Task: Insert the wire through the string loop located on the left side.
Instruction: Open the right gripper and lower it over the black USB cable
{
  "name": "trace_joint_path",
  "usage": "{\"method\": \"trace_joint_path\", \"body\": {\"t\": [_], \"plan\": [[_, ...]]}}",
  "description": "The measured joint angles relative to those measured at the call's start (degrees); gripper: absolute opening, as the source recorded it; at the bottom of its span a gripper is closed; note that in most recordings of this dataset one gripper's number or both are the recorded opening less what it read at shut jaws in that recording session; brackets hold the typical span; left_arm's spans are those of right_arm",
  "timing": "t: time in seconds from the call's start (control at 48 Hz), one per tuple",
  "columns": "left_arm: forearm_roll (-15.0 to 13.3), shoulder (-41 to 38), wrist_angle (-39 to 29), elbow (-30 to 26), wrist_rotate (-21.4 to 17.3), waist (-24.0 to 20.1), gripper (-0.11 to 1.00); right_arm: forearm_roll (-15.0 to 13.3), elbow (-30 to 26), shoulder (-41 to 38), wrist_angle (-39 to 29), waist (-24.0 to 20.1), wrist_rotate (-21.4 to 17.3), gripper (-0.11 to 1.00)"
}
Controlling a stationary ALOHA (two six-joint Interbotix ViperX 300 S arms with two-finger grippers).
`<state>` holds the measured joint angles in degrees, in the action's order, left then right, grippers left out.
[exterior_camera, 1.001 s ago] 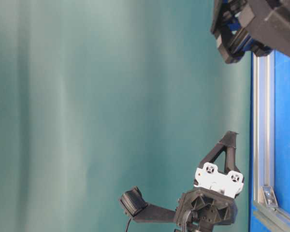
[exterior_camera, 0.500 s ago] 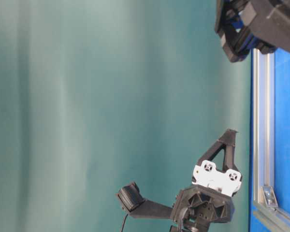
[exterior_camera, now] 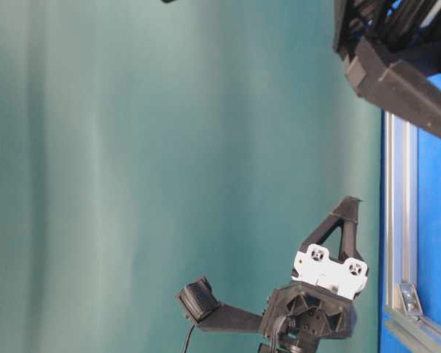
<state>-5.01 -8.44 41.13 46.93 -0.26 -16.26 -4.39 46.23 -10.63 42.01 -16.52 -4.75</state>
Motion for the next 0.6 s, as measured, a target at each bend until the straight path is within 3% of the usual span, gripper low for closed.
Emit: {"method": "trace_joint_path", "body": {"t": [0.313, 0.605], "plan": [[0.0, -0.1, 0.0, 0.0, 0.1, 0.0, 0.0, 3.1, -4.8, -10.5, 0.1, 0.1, -0.3, 0.88], [0.0, 0.0, 0.0, 0.0, 0.0, 0.0, 0.0, 3.8, -6.7, -13.2, 0.1, 0.1, -0.3, 0.88]]}}
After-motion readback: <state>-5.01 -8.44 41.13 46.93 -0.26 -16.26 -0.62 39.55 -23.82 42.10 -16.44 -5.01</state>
